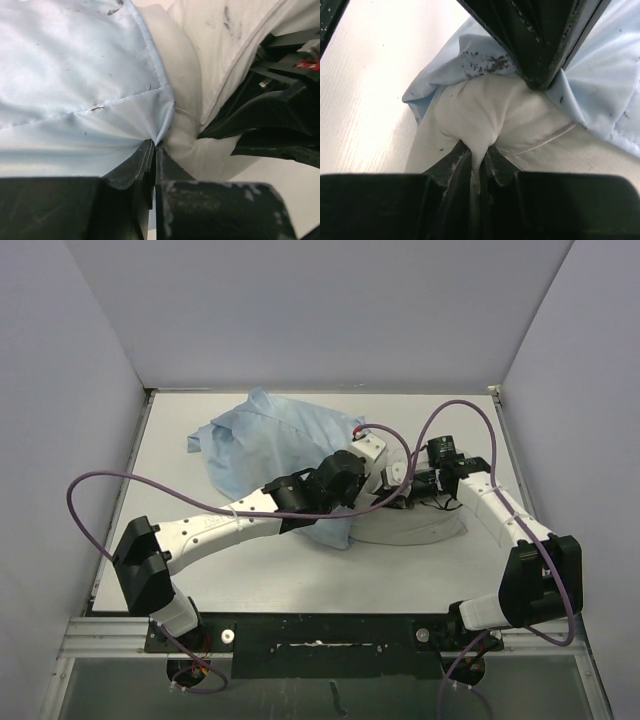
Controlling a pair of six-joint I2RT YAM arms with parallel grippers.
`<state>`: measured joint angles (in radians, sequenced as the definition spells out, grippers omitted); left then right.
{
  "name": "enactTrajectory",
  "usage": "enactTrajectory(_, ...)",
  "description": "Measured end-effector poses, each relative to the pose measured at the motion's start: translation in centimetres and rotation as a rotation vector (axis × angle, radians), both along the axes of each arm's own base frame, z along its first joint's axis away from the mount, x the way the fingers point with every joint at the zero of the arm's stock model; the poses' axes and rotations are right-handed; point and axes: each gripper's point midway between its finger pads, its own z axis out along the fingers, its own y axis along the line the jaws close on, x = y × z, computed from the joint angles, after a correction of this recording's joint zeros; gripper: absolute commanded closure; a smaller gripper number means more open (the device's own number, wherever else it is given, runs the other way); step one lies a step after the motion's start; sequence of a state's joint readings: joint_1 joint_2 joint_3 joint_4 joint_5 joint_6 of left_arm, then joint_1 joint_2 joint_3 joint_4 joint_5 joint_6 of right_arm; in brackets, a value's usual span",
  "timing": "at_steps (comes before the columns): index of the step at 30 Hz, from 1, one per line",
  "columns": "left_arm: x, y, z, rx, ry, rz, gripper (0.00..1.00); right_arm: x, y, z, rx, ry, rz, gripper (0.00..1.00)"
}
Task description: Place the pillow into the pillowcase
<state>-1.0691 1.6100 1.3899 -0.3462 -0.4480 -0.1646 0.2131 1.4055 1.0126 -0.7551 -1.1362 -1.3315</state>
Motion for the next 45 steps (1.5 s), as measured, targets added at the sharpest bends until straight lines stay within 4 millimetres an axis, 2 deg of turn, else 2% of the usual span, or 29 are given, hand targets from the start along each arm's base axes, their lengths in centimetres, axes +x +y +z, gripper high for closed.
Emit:
enactTrajectory(3,-0.2,-1.2,0.4,-0.078,0.049,-0.070,1.00,-0.2,0.1,0.5,0.018,0.027,-0.003,1.00)
enactTrajectory(6,0.1,-3.1,2.7,-0.271,0.112,-0.158,1.00,0.3,0.3,2.2,0.044,0.071,-0.045,1.00)
enactTrajectory(8,0.5,-4.1,5.4,-0.405,0.133,-0.214,1.00,1.2,0.5,4.1,0.069,0.070,-0.090,1.00)
enactTrajectory(11,0.0,-5.7,10.1,-0.557,0.127,-0.313,1.00,2.9,0.9,8.2,0.134,0.034,-0.155,1.00)
enactTrajectory(12,-0.3,-6.2,11.6,-0.602,0.109,-0.346,1.00,3.2,1.0,9.4,0.154,0.020,-0.163,0.98)
enactTrajectory(14,-0.7,-6.3,12.9,-0.664,0.092,-0.384,1.00,3.5,1.0,10.2,0.175,-0.001,-0.161,0.83)
enactTrajectory(16,-1.2,-5.8,11.6,-0.697,0.101,-0.400,1.00,2.9,1.1,8.7,0.166,-0.017,-0.142,0.72)
enactTrajectory(19,-1.9,-4.3,4.7,-0.674,0.191,-0.375,1.00,0.8,0.1,3.2,0.069,0.009,-0.112,0.58)
enactTrajectory(21,-2.5,-2.9,-1.3,-0.634,0.277,-0.325,1.00,0.0,-0.8,1.8,0.026,0.013,-0.092,0.44)
enactTrajectory(23,-3.2,-1.8,-5.2,-0.619,0.339,-0.287,1.00,-1.0,-2.1,2.1,0.014,0.014,-0.074,0.32)
enactTrajectory(24,-3.5,-1.6,-5.8,-0.630,0.347,-0.286,1.00,-1.4,-2.9,2.8,0.021,0.016,-0.074,0.28)
enactTrajectory(26,-3.6,-1.8,-5.3,-0.666,0.333,-0.302,1.00,-1.9,-4.7,4.5,0.034,0.020,-0.095,0.20)
enactTrajectory(29,-3.5,-1.9,-4.3,-0.705,0.302,-0.317,1.00,-2.1,-6.9,8.5,0.044,0.019,-0.162,0.01)
enactTrajectory(32,-3.7,-1.7,-4.2,-0.717,0.297,-0.319,1.00,-1.6,-7.6,11.3,0.027,0.015,-0.222,0.02)
enactTrajectory(33,-3.8,-1.6,-4.3,-0.718,0.296,-0.320,1.00,-1.4,-8.0,11.3,0.008,0.038,-0.259,0.02)
enactTrajectory(35,-4.0,-1.5,-4.2,-0.720,0.293,-0.321,1.00,-0.7,-9.0,10.0,-0.053,0.103,-0.344,0.03)
enactTrajectory(37,-4.1,-1.3,-4.1,-0.723,0.290,-0.323,1.00,0.1,-9.7,7.7,-0.115,0.174,-0.402,0.19)
enactTrajectory(38,-4.2,-1.2,-3.9,-0.724,0.288,-0.324,1.00,0.5,-9.9,6.2,-0.150,0.224,-0.421,0.33)
enactTrajectory(39,-4.2,-1.2,-3.7,-0.728,0.284,-0.327,1.00,0.9,-9.7,4.6,-0.185,0.270,-0.424,0.57)
enactTrajectory(40,-4.3,-1.2,-3.4,-0.729,0.278,-0.330,1.00,1.1,-9.2,3.0,-0.220,0.310,-0.414,0.77)
enactTrajectory(41,-4.2,-1.1,-3.1,-0.725,0.273,-0.332,1.00,1.3,-8.4,1.5,-0.250,0.340,-0.396,0.91)
enactTrajectory(42,-4.1,-1.2,-2.7,-0.718,0.268,-0.334,1.00,1.3,-7.6,0.6,-0.273,0.365,-0.380,0.98)
enactTrajectory(43,-3.8,-1.5,-2.0,-0.712,0.260,-0.339,1.00,1.2,-6.7,0.2,-0.283,0.380,-0.367,1.00)
enactTrajectory(45,-3.1,-2.2,0.5,-0.700,0.232,-0.362,1.00,1.1,-5.4,0.9,-0.281,0.398,-0.361,1.00)
